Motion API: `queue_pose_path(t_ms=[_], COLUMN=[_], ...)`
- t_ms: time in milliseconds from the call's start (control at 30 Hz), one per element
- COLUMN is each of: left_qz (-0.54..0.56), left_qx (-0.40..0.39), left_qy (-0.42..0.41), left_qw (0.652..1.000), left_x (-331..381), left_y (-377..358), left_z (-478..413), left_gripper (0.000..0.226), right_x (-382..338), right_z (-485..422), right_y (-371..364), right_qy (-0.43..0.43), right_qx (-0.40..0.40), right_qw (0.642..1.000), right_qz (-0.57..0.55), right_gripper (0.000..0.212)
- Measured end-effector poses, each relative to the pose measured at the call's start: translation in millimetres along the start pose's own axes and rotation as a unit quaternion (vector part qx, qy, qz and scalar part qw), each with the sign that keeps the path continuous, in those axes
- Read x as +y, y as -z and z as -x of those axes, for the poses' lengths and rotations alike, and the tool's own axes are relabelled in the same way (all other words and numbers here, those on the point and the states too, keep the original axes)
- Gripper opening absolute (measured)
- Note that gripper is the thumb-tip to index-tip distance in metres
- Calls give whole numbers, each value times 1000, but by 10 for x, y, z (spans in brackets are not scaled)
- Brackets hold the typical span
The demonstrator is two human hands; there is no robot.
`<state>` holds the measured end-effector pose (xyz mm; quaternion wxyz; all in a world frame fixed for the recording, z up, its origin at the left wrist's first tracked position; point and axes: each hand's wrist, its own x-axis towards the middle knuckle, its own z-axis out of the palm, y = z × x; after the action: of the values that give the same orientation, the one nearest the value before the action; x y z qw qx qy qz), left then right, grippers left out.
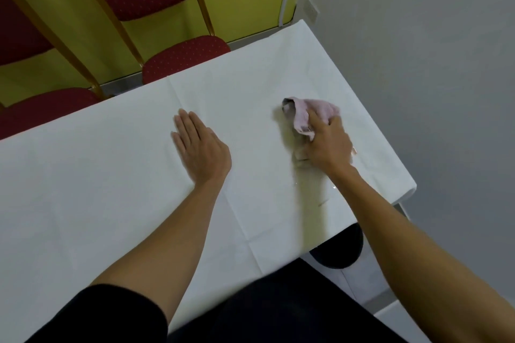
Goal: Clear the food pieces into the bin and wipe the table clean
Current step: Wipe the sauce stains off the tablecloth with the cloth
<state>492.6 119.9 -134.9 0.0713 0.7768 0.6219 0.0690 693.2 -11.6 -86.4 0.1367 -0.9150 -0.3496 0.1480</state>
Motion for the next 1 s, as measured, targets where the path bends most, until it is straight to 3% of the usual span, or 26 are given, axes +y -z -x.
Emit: queue_pose_path(t_ms=[100, 200, 267, 367, 467, 533, 667, 800, 933, 1000], left_qz=[2, 0, 0, -9, -8, -17, -10, -5, -6, -2], left_qx=[-3, -3, -9, -6, 1, 0, -5, -3, 2, -1], left_qy=[-1, -6, -12, -15, -7, -8, -4, -4, -4, -7], left_qw=[1000, 1000, 1000, 1000, 1000, 1000, 1000, 1000, 1000, 1000], left_x=[5, -22, -63, -51, -24, -12, -14, -6, -4, -13], left_y=[6, -21, -39, -33, -8, 0, -6, -3, 0, -4], left_z=[5, -13, -37, -37, -14, -2, -2, 8, 5, 3], left_gripper=[57, 56, 55, 58, 57, 57, 58, 58, 58, 58], right_x=[-198, -779, -985, -874, -582, -242, 379, 110, -475, -561], right_z=[90, 531, 776, 591, 267, -16, -410, -222, 318, 405], right_y=[-1, -255, -458, -410, -233, -34, 367, 288, -100, -169], right_qy=[27, 242, 287, 156, 113, 47, -56, -49, 75, 101], right_qx=[0, -119, -103, -73, -95, -57, -12, -25, -101, -90], right_qw=[1000, 960, 949, 985, 988, 997, 998, 998, 992, 990], right_qz=[14, -75, -75, -31, -35, -32, 1, -16, -7, 39], right_gripper=[61, 57, 58, 66, 78, 82, 64, 65, 66, 65])
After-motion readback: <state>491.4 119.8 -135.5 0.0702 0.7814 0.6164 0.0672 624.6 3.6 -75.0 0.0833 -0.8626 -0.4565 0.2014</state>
